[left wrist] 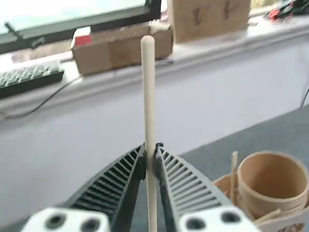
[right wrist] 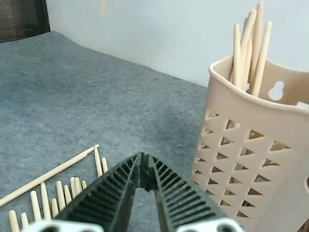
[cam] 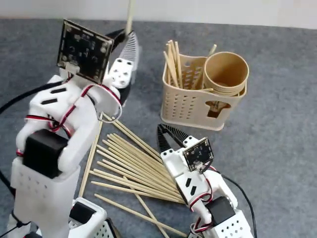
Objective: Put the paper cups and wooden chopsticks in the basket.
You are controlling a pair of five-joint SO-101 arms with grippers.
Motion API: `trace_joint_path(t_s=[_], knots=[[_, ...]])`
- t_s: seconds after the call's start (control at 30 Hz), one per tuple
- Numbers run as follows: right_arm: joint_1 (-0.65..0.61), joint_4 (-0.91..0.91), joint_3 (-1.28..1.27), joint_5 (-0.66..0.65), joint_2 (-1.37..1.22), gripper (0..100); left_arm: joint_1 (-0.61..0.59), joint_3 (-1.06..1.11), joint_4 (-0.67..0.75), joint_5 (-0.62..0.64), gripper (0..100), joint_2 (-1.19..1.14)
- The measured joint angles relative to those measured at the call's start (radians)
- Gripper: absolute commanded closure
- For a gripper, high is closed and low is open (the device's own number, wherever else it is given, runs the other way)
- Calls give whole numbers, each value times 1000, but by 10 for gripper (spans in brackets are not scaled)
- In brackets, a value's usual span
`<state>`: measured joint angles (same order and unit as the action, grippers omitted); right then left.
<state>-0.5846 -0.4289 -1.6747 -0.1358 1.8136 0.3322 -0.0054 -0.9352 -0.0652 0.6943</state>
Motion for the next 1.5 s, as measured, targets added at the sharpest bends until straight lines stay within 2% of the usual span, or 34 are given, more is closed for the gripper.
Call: trace_joint_path(t_s=[0.23,0.33,0.53,0.83,1.0,1.17,1.5], knots=[[0,0,0,0,0,983,112,3,144,0,995,0],[0,0,0,0,0,983,140,60,242,40,995,3],[0,0,0,0,0,983,143,227,485,176,995,3],[0,0,0,0,0,983,144,433,709,207,995,2],[0,0,0,-46,0,983,144,493,744,207,988,2],[0,0,0,-68,0,983,144,528,747,207,899,2],[0,0,0,-77,0,983,144,529,747,207,899,2]])
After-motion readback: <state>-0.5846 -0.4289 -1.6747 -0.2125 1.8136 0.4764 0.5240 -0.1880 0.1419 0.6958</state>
